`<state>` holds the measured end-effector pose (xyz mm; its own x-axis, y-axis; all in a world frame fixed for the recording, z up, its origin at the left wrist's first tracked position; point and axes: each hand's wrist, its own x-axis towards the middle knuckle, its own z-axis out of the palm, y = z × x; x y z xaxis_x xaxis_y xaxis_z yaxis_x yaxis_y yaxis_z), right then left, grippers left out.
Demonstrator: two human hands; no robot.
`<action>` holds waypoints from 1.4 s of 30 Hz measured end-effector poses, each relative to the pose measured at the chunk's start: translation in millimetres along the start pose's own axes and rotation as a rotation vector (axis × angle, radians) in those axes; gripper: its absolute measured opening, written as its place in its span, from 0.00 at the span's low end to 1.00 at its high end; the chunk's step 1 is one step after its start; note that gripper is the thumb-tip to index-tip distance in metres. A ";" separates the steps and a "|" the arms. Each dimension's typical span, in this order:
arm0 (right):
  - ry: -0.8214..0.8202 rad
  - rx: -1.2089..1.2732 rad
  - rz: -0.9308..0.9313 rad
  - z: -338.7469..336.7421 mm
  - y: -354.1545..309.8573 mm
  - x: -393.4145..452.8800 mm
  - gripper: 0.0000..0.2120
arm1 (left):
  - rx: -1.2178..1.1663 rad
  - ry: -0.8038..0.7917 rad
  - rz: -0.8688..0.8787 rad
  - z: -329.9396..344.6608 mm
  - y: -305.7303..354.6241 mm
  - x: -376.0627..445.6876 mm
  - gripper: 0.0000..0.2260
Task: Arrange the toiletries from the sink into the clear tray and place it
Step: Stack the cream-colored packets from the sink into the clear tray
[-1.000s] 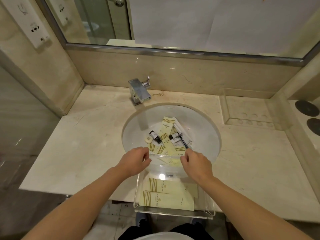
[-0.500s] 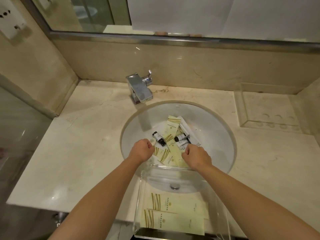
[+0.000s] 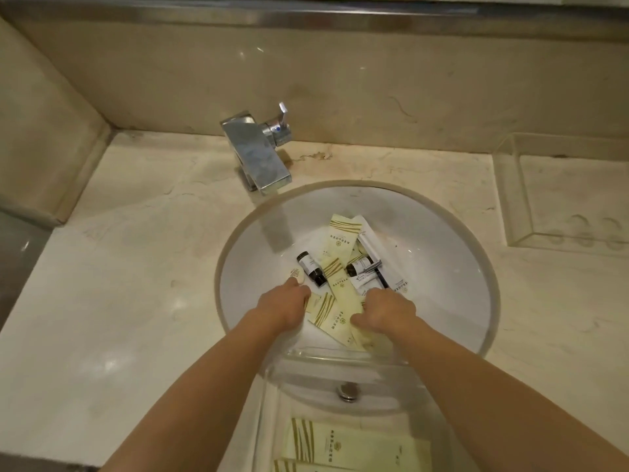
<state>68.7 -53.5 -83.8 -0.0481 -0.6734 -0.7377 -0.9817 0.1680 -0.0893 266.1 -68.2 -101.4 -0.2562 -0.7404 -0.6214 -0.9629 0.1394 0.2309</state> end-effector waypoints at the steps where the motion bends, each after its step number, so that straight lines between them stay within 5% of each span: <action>1: 0.020 -0.034 -0.001 0.2 -0.6 2.8 0.17 | 0.059 0.017 0.018 3.4 0.2 2.9 0.12; 6: 0.037 -0.138 -0.038 1.8 -5.5 11.8 0.17 | 0.146 0.079 0.037 11.5 5.8 16.2 0.14; 15: -0.005 0.099 -0.075 5.6 -2.9 19.5 0.14 | 0.240 0.108 0.049 0.7 8.3 23.4 0.17; 18: 0.012 0.221 -0.112 0.7 0.4 14.5 0.04 | 0.295 0.110 0.044 -7.4 9.4 18.4 0.12; 20: 0.035 0.328 -0.107 -5.6 -0.8 8.2 0.08 | 0.275 0.119 0.037 -12.8 10.0 12.9 0.07; 25: 0.114 0.545 -0.095 -26.3 -5.8 -10.8 0.06 | -0.039 0.127 0.010 -32.0 5.8 -5.5 0.05; 33: 0.234 0.817 -0.048 -43.0 -9.2 -56.7 0.18 | -0.715 0.244 -0.098 -82.1 4.4 -45.2 0.09; 42: 0.436 0.916 -0.025 -49.0 -16.8 -118.6 0.12 | -1.166 0.114 -0.104 -101.3 3.8 -95.4 0.15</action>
<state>81.9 -11.7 38.0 -0.2724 -0.8573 -0.4368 -0.4735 0.5147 -0.7148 295.4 -63.6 34.6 -0.1152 -0.7754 -0.6209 -0.3037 -0.5676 0.7652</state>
